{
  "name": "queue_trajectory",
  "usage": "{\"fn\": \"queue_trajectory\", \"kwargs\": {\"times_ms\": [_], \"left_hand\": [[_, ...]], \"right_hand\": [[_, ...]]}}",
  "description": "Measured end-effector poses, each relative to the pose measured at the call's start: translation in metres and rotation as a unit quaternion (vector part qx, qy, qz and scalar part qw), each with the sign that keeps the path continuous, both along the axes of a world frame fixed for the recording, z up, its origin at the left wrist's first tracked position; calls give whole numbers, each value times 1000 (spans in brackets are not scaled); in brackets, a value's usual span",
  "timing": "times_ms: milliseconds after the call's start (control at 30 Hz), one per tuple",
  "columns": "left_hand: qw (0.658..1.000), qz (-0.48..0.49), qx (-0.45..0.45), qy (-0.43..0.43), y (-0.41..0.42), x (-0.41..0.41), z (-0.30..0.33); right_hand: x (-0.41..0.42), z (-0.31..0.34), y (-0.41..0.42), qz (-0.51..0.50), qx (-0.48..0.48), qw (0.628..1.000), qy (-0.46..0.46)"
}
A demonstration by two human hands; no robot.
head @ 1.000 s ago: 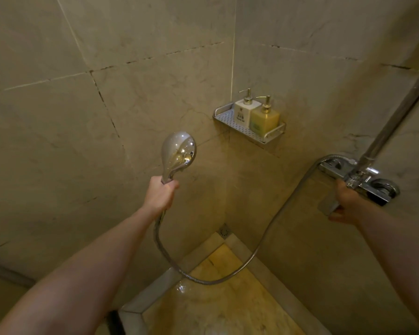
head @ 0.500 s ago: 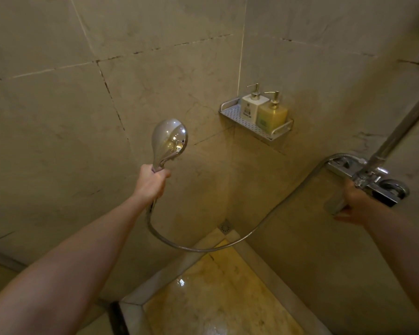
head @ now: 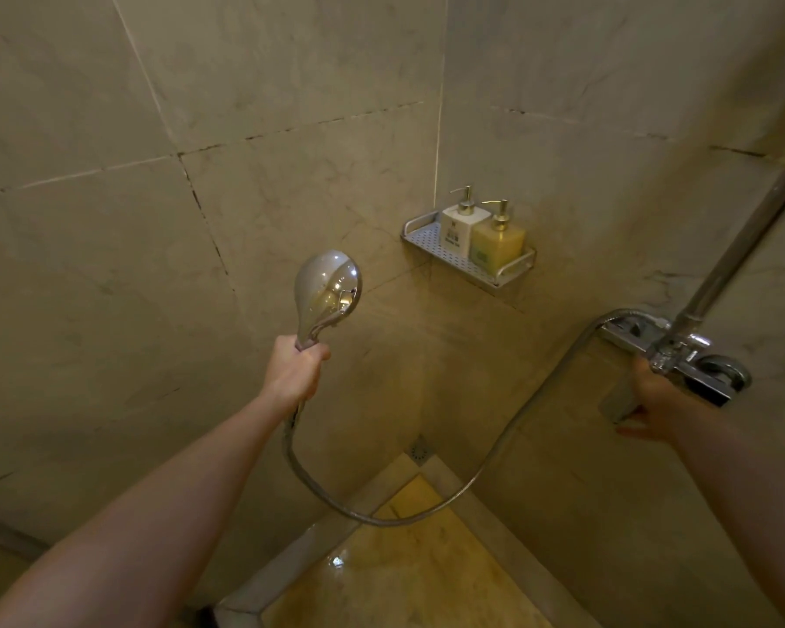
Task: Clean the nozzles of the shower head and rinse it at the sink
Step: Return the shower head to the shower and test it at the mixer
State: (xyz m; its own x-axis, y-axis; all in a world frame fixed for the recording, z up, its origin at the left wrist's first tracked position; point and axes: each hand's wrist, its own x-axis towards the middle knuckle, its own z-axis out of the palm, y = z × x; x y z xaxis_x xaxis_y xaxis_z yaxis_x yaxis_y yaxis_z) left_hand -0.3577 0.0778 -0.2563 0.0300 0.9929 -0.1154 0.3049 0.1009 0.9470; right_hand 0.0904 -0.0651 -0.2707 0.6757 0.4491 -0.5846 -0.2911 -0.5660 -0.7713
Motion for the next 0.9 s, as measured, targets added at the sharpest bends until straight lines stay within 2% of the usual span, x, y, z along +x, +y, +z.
{"fn": "queue_trajectory", "kwargs": {"times_ms": [333,633,900], "left_hand": [[1000,15,14,-10,-9,37,11],[999,-35,23,32,-16,48,11],[998,-46,11,33,-16,49,6]], "right_hand": [[-7,13,-6,17,-2,1000,9],[-4,9,-7,13,5,1000,23],[0,6,-3,19,-11,1000,4]]}}
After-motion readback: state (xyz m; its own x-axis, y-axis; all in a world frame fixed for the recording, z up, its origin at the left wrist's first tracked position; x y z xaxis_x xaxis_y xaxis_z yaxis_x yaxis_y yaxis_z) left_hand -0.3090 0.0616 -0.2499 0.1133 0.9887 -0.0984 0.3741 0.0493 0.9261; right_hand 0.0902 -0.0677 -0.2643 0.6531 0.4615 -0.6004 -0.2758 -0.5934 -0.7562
